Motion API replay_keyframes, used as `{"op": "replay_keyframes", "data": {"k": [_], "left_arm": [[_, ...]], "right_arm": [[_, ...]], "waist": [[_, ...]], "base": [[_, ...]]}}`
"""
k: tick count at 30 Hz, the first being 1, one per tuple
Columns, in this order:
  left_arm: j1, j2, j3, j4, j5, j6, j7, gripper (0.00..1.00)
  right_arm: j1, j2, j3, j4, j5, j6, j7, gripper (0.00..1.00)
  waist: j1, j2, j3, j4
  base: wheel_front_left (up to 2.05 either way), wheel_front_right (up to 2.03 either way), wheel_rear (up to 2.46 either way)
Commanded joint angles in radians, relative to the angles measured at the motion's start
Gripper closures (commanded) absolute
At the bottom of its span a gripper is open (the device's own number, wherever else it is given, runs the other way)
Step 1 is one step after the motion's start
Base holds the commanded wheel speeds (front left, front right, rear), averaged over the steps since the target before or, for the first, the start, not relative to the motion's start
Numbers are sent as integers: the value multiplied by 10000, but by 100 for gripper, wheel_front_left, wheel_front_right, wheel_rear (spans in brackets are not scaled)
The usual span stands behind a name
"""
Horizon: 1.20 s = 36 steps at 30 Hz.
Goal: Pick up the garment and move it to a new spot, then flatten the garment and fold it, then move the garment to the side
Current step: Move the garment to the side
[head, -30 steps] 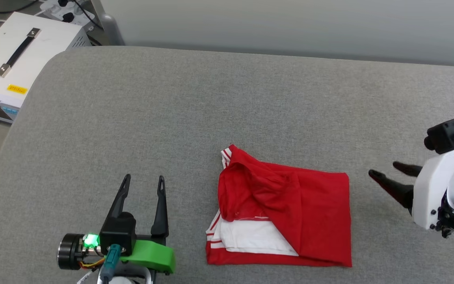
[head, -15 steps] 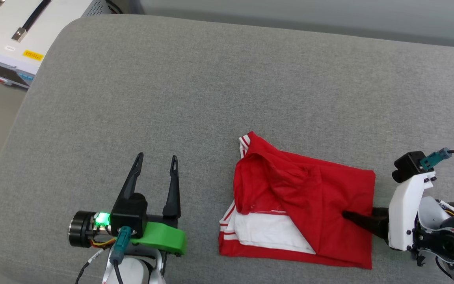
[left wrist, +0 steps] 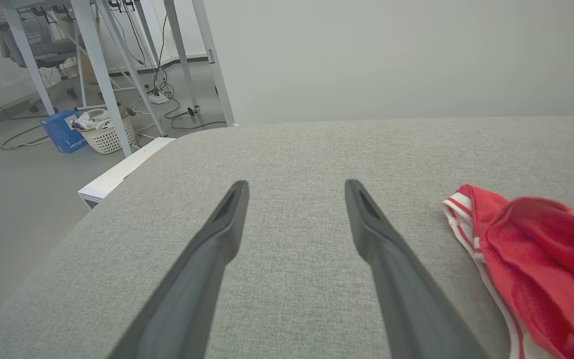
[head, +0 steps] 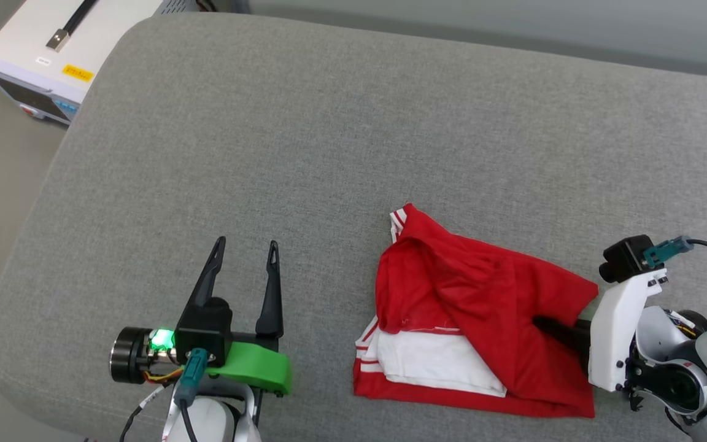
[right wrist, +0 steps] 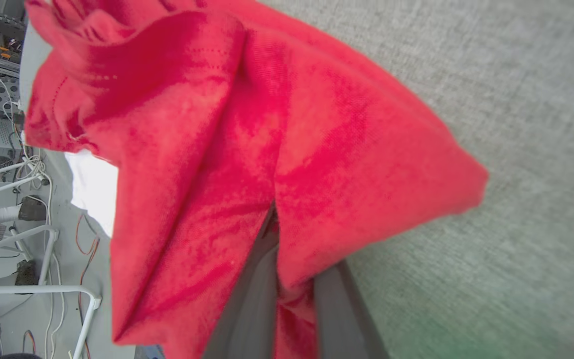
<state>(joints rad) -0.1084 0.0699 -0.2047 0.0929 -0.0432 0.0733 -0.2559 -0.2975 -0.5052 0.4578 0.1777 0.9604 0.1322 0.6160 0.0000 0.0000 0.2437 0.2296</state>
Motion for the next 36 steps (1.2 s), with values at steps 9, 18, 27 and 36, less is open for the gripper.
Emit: {"op": "replay_keyframes", "data": {"k": [9,18,27,36], "left_arm": [[504,35,271,-117,4,91,-59,0],[348,105,475,-329,57,84,-59,0],[-191,347,705,-774,245,165,-59,0],[-1063,673,680,-1186,503,132,-59,0]], "right_arm": [[-1029,-1468,1197,-1726,-1151,-15,-771,100],[-1919,-3054,1536,-2498,-1607,-15,-722,100],[-2672,-3902,1239,-1733,-1575,-15,-853,100],[-3891,-4769,823,790,-2013,-15,-1395,100]], "waist": [[0,0,-807,-1302],[0,0,-415,-3001],[0,0,862,-4011],[0,0,2259,-4204]], "base": [[0,0,0],[0,0,0],[0,0,0],[0,0,0]]}}
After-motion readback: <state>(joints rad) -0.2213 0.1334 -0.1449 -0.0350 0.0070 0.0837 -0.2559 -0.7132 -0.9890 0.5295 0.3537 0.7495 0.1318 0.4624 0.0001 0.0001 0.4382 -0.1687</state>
